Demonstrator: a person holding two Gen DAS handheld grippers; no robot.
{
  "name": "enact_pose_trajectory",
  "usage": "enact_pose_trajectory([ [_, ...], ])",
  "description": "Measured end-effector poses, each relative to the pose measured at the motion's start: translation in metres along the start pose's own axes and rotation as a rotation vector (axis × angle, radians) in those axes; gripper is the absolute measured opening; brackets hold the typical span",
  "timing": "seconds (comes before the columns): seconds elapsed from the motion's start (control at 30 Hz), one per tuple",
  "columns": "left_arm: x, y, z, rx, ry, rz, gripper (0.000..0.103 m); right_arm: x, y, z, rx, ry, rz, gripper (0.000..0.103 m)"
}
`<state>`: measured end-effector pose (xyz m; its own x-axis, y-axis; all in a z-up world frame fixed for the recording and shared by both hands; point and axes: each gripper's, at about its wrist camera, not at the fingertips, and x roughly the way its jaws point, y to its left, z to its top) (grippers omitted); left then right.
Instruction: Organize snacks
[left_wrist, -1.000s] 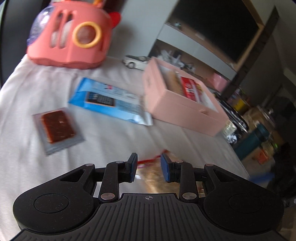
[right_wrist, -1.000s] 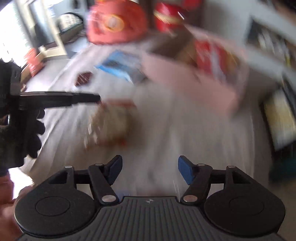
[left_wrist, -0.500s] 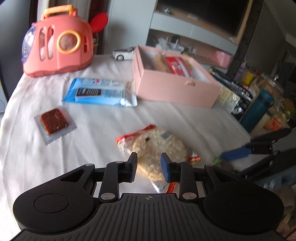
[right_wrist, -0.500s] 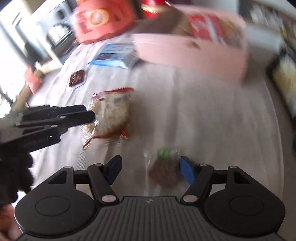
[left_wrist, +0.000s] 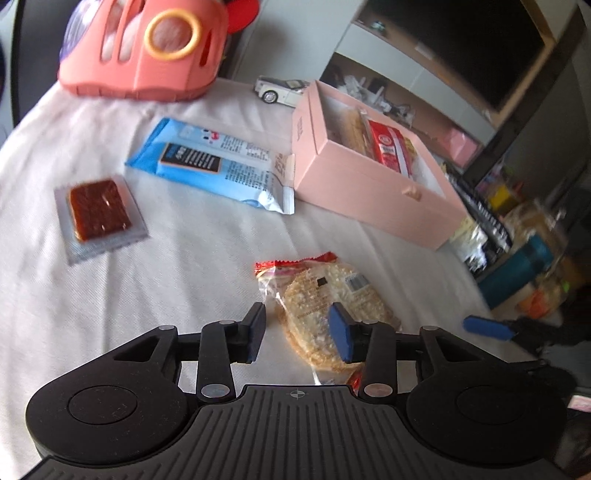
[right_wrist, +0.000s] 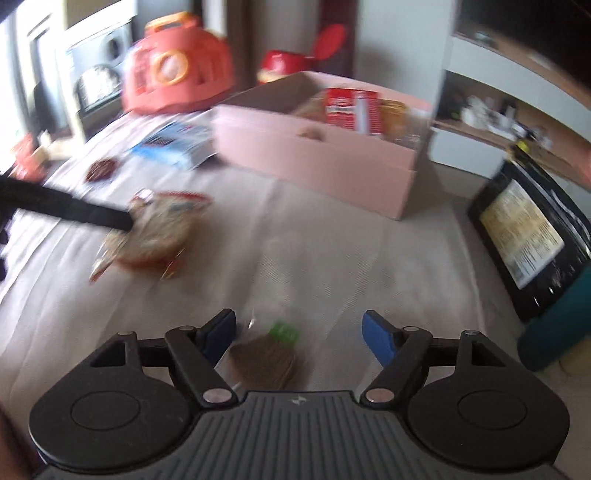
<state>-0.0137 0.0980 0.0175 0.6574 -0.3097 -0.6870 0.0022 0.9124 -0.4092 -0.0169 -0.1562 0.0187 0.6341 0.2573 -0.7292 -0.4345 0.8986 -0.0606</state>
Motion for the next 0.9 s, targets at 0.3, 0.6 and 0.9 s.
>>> enact_pose_trajectory([
  [0.3, -0.006, 0.006, -0.005, -0.04, 0.013, -0.025, 0.041, 0.011, 0.007, 0.035, 0.081, -0.112, 0.14, 0.075],
  [0.6, 0.014, 0.008, 0.003, -0.142, 0.0, -0.155, 0.04, 0.023, 0.01, 0.027, 0.076, -0.096, 0.134, 0.075],
  [0.9, 0.019, -0.023, 0.011, -0.054, -0.052, -0.212, 0.023, 0.023, 0.008, 0.017, 0.039, -0.089, 0.088, 0.075],
])
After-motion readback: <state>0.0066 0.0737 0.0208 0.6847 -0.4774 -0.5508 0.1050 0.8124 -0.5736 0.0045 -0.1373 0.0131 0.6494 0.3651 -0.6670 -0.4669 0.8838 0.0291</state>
